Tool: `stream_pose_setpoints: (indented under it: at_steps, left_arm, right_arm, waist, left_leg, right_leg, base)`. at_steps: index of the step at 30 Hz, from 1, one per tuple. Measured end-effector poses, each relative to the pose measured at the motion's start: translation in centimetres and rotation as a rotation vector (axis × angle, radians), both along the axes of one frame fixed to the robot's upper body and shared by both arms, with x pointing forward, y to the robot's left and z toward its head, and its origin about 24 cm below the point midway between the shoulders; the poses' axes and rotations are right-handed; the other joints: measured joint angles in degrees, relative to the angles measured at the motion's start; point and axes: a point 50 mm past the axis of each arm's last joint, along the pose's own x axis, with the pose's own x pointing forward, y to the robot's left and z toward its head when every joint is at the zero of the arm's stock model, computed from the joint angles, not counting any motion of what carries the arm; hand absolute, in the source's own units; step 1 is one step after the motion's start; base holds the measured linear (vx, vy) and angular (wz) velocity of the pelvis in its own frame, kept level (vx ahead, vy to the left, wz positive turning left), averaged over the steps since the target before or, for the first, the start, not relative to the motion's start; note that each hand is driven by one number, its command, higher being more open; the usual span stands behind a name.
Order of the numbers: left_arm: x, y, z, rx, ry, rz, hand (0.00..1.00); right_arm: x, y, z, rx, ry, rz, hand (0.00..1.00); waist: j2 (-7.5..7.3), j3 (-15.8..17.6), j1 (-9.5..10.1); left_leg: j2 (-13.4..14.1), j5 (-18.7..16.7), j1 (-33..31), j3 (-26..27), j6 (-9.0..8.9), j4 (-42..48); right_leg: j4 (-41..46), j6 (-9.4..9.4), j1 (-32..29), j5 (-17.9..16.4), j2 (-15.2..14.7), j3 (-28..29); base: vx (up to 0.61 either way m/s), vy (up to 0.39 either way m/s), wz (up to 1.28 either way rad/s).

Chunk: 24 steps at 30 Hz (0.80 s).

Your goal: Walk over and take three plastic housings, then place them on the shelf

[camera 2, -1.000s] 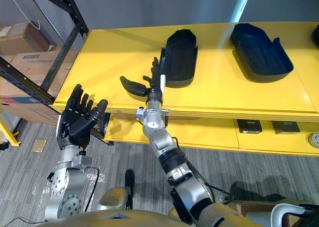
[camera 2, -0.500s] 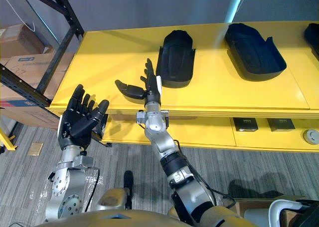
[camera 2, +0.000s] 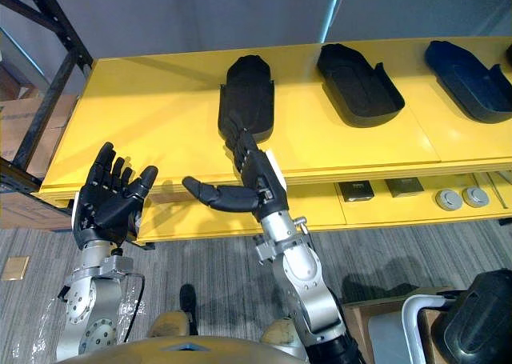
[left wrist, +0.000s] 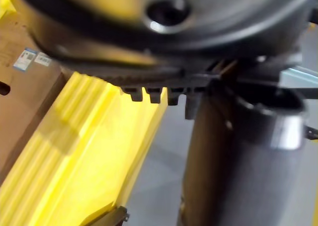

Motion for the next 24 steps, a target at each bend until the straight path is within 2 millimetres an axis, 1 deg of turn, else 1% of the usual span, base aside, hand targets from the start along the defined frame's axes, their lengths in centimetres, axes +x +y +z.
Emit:
stream_pose_setpoints:
  at_steps: [2, 5, 9, 12, 19, 24]
  left_arm:
    - [0.0, -0.1, 0.2, -0.001, -0.01, -0.002, 1.0]
    - [0.0, -0.1, 1.0, 0.0, -0.044, -0.003, 1.0]
    - [0.0, -0.2, 1.2, 0.0, -0.047, 0.0, 1.0]
    - [0.0, -0.5, 1.1, -0.004, -0.042, -0.012, 1.0]
    - [0.1, -1.0, 1.1, 0.003, -0.031, -0.017, 1.0]
    - [0.1, -1.2, 1.1, 0.016, -0.027, -0.018, 1.0]
  right_arm:
    - [-0.5, -0.3, -0.6, -0.006, 0.031, 0.013, 1.0]
    - [-0.9, -0.3, -1.1, -0.012, 0.05, 0.016, 1.0]
    - [-0.9, -0.1, -1.2, -0.015, 0.056, 0.01, 1.0]
    - [-0.8, 0.1, -1.3, -0.014, 0.061, -0.02, 1.0]
    - [0.9, 0.0, -2.4, -0.104, 0.056, -0.193, 1.0]
    - [1.9, -0.4, -2.7, -0.113, 0.073, -0.283, 1.0]
  waist:
    - [-0.01, 0.0, -0.34]
    - [-0.03, 0.0, -0.72]
    - [-0.07, 0.0, -1.26]
    - [-0.09, -0.1, -1.21]
    - [-0.08, -0.1, -1.14]
    - [0.15, -0.6, -1.1]
  left_leg:
    - [0.0, -0.1, 0.0, 0.5, 0.01, 0.0]
    - [0.1, -0.2, 0.1, 0.6, -0.04, 0.0]
    - [0.1, -0.3, 0.0, 0.7, -0.02, 0.0]
    - [0.1, -0.4, 0.0, 0.6, -0.01, 0.0]
    - [0.0, -0.3, 0.0, 0.3, 0.03, 0.0]
    - [0.0, -0.2, -0.2, -0.1, 0.08, 0.0]
  right_leg:
    - [0.0, 0.04, -0.3, 0.0, 0.0, 0.5]
    - [0.0, 0.03, -0.4, 0.0, 0.1, 0.6]
    - [-0.1, 0.03, -0.4, 0.0, 0.1, 0.7]
    - [-0.1, 0.03, -0.4, 0.0, 0.1, 0.6]
    - [-0.1, 0.03, -0.2, 0.0, 0.1, 0.3]
    - [-0.1, 0.03, -0.1, 0.0, 0.1, 0.0]
  base:
    - [-0.01, -0.007, -0.12]
    - [0.0, -0.004, -0.02]
    - [0.0, 0.0, 0.0]
    - [0.0, 0.0, 0.0]
    - [0.0, 0.0, 0.0]
    - [-0.01, -0.004, 0.03]
